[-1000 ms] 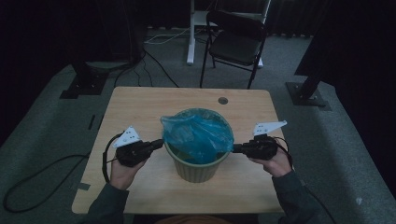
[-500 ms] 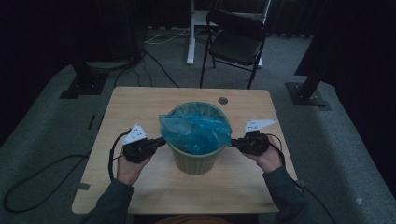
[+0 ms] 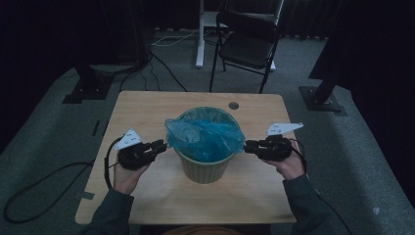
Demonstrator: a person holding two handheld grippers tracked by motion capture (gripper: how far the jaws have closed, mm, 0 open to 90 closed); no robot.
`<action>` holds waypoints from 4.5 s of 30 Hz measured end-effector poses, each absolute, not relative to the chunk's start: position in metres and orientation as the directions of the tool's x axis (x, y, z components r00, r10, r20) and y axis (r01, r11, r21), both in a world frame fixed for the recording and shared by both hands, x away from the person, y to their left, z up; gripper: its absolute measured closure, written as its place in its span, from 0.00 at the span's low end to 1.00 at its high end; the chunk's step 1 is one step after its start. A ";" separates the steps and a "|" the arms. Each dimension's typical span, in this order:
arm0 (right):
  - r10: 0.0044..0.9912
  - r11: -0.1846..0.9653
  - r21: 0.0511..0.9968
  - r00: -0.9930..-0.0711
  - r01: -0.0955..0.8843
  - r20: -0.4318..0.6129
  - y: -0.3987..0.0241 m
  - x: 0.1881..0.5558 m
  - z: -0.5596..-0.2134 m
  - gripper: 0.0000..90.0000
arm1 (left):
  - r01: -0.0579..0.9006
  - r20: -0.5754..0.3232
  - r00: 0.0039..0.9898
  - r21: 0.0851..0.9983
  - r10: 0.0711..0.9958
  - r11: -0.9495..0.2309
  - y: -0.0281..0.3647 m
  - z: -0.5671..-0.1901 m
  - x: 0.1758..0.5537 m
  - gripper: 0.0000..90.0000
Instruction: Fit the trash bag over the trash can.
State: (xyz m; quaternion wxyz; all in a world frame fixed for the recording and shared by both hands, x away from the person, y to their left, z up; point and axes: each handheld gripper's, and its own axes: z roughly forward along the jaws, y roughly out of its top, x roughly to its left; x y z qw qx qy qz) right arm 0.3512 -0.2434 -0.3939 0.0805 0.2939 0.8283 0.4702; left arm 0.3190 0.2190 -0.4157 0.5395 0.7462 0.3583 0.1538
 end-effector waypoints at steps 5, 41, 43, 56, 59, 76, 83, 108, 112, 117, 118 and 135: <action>0.575 0.329 0.854 -0.803 0.404 0.158 -0.256 0.350 -0.381 0.75 | 0.353 -0.186 0.696 0.930 0.693 -0.105 0.231 -0.405 0.320 0.73; 0.514 0.328 0.861 -0.838 0.389 0.183 -0.228 0.362 -0.368 0.97 | 0.349 -0.206 0.767 0.929 0.607 -0.125 0.207 -0.393 0.334 0.96; 0.506 0.332 0.859 -0.842 0.390 0.187 -0.229 0.358 -0.370 0.98 | 0.343 -0.201 0.769 0.931 0.607 -0.125 0.209 -0.393 0.330 0.96; 0.458 0.381 0.840 -0.868 0.387 0.192 -0.233 0.339 -0.381 0.97 | 0.360 -0.205 0.776 0.921 0.596 -0.152 0.208 -0.409 0.311 0.97; 0.437 0.412 0.825 -0.878 0.387 0.194 -0.231 0.336 -0.385 0.97 | 0.368 -0.203 0.780 0.914 0.592 -0.172 0.204 -0.412 0.312 0.97; 0.453 0.395 0.828 -0.868 0.399 0.202 -0.223 0.348 -0.388 0.97 | 0.370 -0.203 0.758 0.916 0.620 -0.152 0.198 -0.410 0.331 0.97; 0.465 0.366 0.835 -0.858 0.411 0.218 -0.225 0.354 -0.392 0.97 | 0.378 -0.225 0.753 0.917 0.619 -0.126 0.198 -0.417 0.336 0.96; 0.410 0.437 0.811 -0.889 0.389 0.205 -0.215 0.345 -0.413 0.97 | 0.392 -0.208 0.772 0.900 0.600 -0.192 0.189 -0.440 0.326 0.95; 0.415 0.446 0.803 -0.886 0.396 0.206 -0.216 0.345 -0.415 0.96 | 0.390 -0.210 0.767 0.903 0.606 -0.180 0.192 -0.439 0.325 0.95; 0.424 0.427 0.819 -0.885 0.384 0.194 -0.226 0.343 -0.407 0.75 | 0.365 -0.201 0.751 0.920 0.629 -0.141 0.208 -0.430 0.320 0.85; 0.423 0.421 0.823 -0.885 0.381 0.194 -0.228 0.343 -0.405 0.74 | 0.359 -0.199 0.749 0.924 0.632 -0.134 0.211 -0.428 0.319 0.83; 0.425 0.324 0.874 -0.881 0.363 0.209 -0.237 0.346 -0.375 0.76 | 0.325 -0.183 0.770 0.937 0.611 -0.129 0.210 -0.396 0.333 0.69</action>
